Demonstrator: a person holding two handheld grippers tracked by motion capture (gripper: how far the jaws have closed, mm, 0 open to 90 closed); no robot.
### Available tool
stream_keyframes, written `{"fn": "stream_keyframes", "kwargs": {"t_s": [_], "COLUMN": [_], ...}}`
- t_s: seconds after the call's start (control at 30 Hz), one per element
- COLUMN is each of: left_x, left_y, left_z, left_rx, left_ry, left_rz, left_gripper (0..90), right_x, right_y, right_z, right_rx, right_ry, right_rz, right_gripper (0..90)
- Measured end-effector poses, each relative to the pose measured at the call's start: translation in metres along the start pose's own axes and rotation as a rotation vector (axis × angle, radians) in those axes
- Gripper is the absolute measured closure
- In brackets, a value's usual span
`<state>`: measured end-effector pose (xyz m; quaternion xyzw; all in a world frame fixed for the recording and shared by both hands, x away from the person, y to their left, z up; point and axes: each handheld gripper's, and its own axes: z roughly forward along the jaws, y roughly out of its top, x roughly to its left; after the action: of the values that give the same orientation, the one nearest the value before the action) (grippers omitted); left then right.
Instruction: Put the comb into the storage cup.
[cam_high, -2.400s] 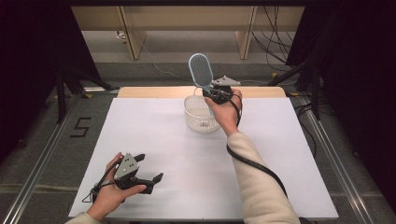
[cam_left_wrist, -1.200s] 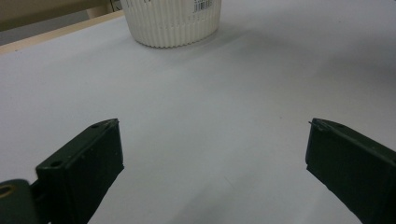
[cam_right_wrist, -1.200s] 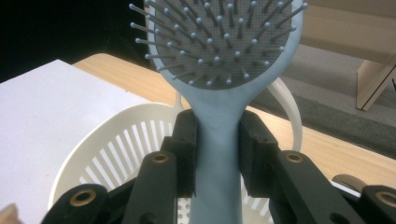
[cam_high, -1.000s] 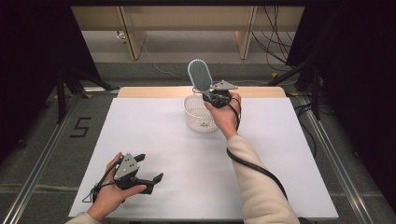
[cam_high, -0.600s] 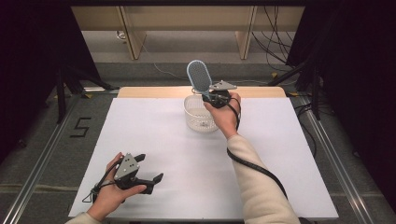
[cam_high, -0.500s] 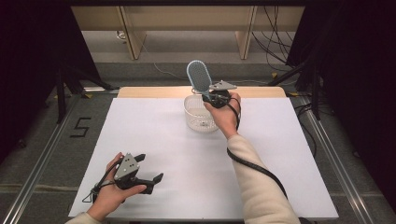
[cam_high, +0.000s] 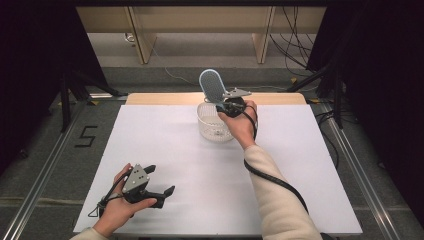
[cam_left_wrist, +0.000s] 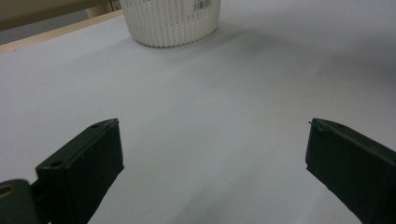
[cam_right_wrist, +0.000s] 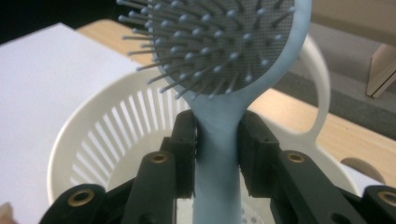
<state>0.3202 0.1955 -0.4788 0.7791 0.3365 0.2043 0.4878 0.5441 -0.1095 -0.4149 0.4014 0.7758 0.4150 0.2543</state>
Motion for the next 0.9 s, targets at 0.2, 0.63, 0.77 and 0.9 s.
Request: {"fn": "stream_keyframes", "kwargs": {"t_s": [0.2,0.63,0.77,0.9], "left_x": [0.000,-0.001,-0.001,-0.001], "left_y": [0.000,0.000,0.000,0.000], "left_z": [0.000,0.000,0.001,0.001], "left_rx": [0.004,0.007,0.006,0.006], "left_ry": [-0.001,-0.003,-0.003,-0.002], "left_rz": [0.000,0.004,0.000,0.002], "left_gripper": [3.5,3.5,3.6,3.5], "right_x": [0.001,0.000,-0.004,-0.007], "right_y": [-0.007,-0.008,-0.008,-0.011], "right_z": [0.000,-0.023,-0.029,-0.032], "right_rx": [0.071,0.028,0.006,-0.007], "right_ry": [0.012,0.065,0.079,0.119], "right_rz": [-0.014,-0.002,0.019,0.059], "right_gripper": [64.2,55.0,48.2,37.7]}}
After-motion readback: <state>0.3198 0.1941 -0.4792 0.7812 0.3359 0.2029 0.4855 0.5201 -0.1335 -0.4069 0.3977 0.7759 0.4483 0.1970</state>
